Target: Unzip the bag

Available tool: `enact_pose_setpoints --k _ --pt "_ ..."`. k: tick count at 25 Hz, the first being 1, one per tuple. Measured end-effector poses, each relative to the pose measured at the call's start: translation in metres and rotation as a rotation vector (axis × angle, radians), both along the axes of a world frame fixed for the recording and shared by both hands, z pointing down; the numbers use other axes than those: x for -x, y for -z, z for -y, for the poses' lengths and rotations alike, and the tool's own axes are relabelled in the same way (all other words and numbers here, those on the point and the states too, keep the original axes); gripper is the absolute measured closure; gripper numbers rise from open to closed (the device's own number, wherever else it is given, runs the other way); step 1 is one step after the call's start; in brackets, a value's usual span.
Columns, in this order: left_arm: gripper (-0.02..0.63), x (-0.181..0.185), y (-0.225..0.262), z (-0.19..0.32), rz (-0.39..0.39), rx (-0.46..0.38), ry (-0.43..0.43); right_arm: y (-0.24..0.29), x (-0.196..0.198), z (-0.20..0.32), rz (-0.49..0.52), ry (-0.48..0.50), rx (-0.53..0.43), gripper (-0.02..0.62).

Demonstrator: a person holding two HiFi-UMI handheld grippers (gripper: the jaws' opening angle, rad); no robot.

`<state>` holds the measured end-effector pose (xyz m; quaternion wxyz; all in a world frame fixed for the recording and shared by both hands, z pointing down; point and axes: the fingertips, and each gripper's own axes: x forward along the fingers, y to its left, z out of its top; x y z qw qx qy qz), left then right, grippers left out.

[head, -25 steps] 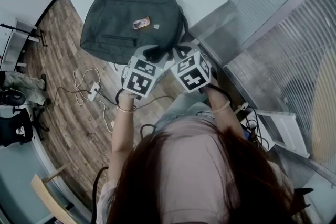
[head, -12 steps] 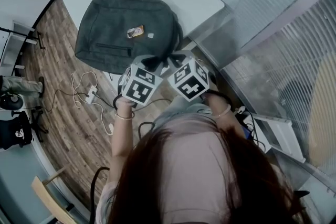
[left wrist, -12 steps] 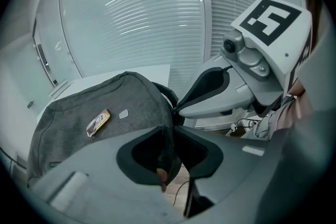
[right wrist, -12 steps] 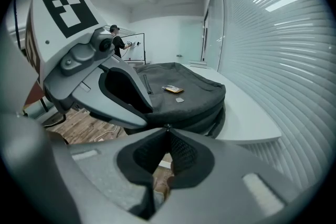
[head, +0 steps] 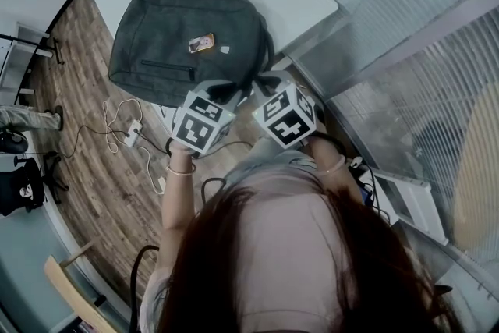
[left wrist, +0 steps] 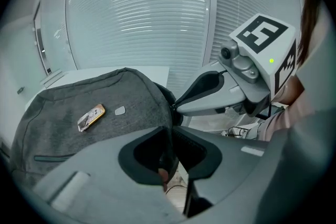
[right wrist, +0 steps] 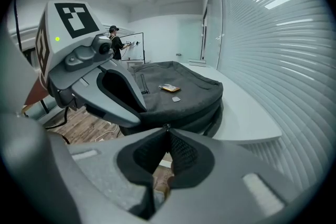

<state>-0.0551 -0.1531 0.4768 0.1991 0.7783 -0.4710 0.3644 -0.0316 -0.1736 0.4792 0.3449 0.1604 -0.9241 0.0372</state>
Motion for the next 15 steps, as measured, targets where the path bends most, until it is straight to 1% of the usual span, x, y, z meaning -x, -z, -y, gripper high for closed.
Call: enact_pose_setpoints --k 6,10,15 --pt "0.545 -0.001 -0.003 -0.001 -0.027 0.003 -0.001 -0.002 -0.003 0.009 -0.006 -0.014 0.0 0.584" --pt "0.543 -0.002 -0.006 -0.002 -0.064 0.021 -0.005 -0.002 -0.005 0.018 0.001 -0.04 -0.002 0.584" --pt "0.543 -0.002 -0.007 -0.002 -0.082 0.024 -0.009 -0.001 -0.007 0.028 0.008 -0.065 -0.01 0.584"
